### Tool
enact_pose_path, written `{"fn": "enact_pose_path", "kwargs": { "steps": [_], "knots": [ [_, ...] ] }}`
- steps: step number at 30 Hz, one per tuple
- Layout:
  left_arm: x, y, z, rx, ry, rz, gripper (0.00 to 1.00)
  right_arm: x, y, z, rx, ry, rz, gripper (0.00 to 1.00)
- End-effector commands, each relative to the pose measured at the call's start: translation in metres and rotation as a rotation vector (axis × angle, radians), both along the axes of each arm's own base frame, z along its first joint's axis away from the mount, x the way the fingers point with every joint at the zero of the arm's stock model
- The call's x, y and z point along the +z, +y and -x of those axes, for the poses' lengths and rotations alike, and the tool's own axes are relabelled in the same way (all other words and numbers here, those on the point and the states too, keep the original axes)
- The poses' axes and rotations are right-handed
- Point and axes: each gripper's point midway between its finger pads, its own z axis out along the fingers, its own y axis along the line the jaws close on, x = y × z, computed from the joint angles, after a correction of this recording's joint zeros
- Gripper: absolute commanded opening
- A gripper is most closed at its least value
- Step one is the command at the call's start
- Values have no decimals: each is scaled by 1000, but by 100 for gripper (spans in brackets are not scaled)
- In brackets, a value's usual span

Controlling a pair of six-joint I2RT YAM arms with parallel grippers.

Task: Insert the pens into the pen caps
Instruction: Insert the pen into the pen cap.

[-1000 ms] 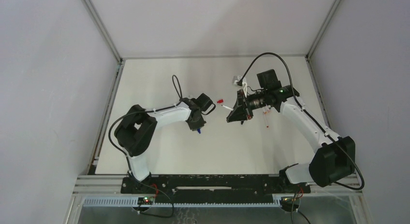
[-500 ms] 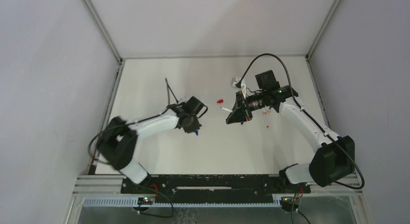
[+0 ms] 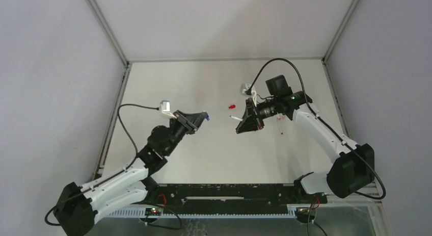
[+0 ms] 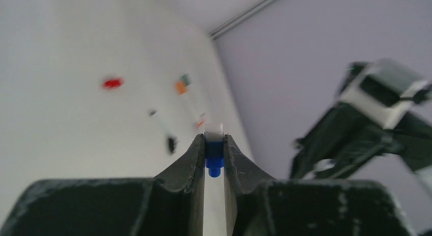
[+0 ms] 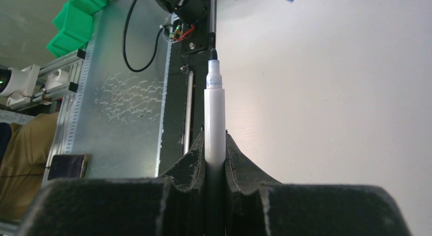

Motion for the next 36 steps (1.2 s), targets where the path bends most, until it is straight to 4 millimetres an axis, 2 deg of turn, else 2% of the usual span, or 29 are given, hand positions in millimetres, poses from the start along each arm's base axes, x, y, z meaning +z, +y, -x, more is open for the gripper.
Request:
{"fn": "enact_pose_path", "kwargs": {
  "steps": [1, 8, 14, 22, 29, 36],
  "knots": [
    [103, 5, 17, -42, -390, 234, 0, 31, 8, 12, 45, -50, -73, 0],
    [158, 20, 47, -22, -666, 414, 0, 56, 13, 14, -1, -29, -133, 0],
    [192, 11, 57, -55, -776, 431, 0, 82, 16, 12, -47, -115, -176, 0],
    [218, 10, 70, -53, -861, 432, 0, 110, 29, 30, 26, -132, -231, 0],
    [231, 3, 76, -73, -893, 435, 0, 122, 40, 38, 47, -80, -258, 0],
    [236, -8, 77, -98, -896, 446, 0, 126, 48, 40, 51, -55, -267, 0]
  ]
}}
